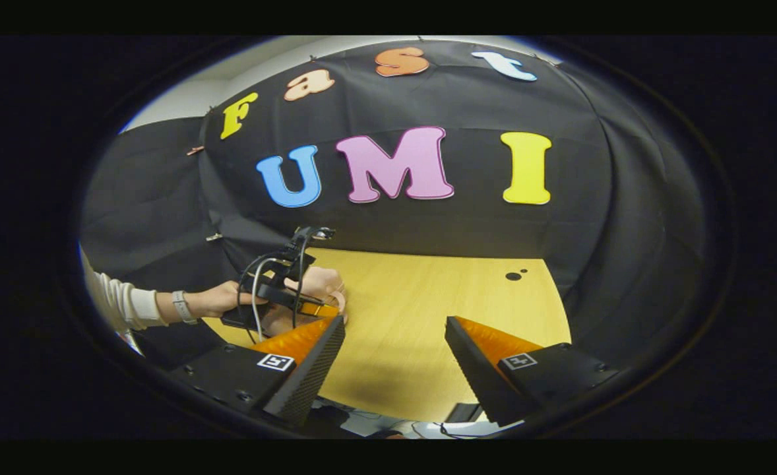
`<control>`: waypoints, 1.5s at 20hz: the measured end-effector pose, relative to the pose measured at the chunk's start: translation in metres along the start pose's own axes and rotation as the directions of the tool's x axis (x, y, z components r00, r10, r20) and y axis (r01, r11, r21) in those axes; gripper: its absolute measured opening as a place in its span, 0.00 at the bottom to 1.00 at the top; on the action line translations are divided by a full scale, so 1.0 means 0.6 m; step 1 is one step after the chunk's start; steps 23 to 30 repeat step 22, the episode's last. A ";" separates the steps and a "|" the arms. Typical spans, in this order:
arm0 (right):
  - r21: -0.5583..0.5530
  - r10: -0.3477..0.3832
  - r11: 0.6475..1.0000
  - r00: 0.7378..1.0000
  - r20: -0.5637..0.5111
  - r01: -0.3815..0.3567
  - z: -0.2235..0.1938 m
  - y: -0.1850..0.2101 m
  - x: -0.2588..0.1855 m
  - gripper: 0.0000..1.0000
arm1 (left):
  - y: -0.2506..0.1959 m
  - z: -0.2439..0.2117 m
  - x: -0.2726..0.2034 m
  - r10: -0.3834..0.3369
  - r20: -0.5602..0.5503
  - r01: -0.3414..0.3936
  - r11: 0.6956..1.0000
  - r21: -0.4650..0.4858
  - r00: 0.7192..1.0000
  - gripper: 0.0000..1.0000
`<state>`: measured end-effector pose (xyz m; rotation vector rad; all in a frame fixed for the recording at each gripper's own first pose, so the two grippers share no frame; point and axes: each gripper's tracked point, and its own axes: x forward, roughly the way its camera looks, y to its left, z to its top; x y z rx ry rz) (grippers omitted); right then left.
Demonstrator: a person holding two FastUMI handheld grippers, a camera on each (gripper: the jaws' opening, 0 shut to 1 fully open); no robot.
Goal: First open the suitcase, pack the skin care products into it, and then close the suitcase.
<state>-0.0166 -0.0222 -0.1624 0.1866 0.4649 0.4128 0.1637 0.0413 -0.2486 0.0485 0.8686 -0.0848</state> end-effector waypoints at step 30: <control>-0.227 -0.018 0.960 0.841 0.541 0.167 0.310 0.156 0.010 0.96 | -0.036 0.203 -0.627 0.228 0.761 -0.236 0.967 -0.101 0.608 0.98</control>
